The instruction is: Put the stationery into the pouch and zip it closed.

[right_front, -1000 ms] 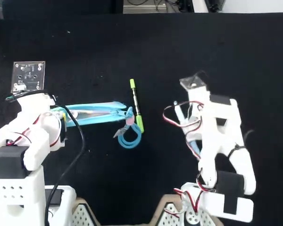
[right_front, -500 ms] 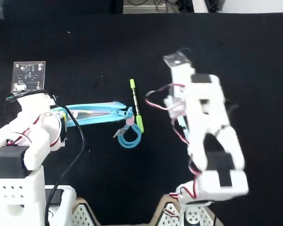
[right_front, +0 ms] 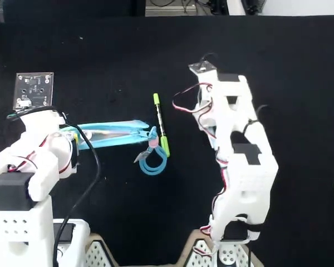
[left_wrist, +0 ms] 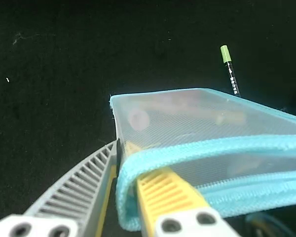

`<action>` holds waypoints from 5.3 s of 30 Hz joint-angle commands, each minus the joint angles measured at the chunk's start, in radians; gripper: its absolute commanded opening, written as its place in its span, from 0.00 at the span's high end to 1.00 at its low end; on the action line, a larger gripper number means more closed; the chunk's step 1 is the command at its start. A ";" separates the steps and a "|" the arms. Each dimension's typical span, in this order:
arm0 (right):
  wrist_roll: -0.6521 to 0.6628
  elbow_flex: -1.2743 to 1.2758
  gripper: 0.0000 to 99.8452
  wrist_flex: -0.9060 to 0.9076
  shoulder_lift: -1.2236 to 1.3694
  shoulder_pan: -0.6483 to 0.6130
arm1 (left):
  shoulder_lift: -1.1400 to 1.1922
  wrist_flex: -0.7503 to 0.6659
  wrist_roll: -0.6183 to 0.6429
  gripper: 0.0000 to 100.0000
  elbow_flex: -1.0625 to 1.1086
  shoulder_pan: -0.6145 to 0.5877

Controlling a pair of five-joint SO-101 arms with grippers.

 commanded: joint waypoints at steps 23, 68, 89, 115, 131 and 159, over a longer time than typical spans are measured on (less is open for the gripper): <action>-0.060 0.186 0.99 0.166 -1.138 -0.210 | 0.009 -0.006 0.003 0.97 0.005 0.001; -0.338 1.095 0.81 -0.914 -1.857 -0.830 | 0.006 -0.014 0.003 0.97 0.016 0.001; -0.344 0.430 0.86 -0.175 -1.509 -0.364 | 0.008 -0.014 0.003 0.97 0.016 0.001; -0.617 0.622 0.79 -0.623 -0.509 -0.354 | 0.002 -0.009 0.003 0.97 0.012 -0.065; -0.624 0.576 0.77 -0.631 -0.429 -0.443 | 0.002 -0.008 0.003 0.97 0.012 -0.097; -0.499 0.351 0.99 -0.221 -0.375 -0.146 | 0.002 -0.011 0.003 0.97 0.012 -0.097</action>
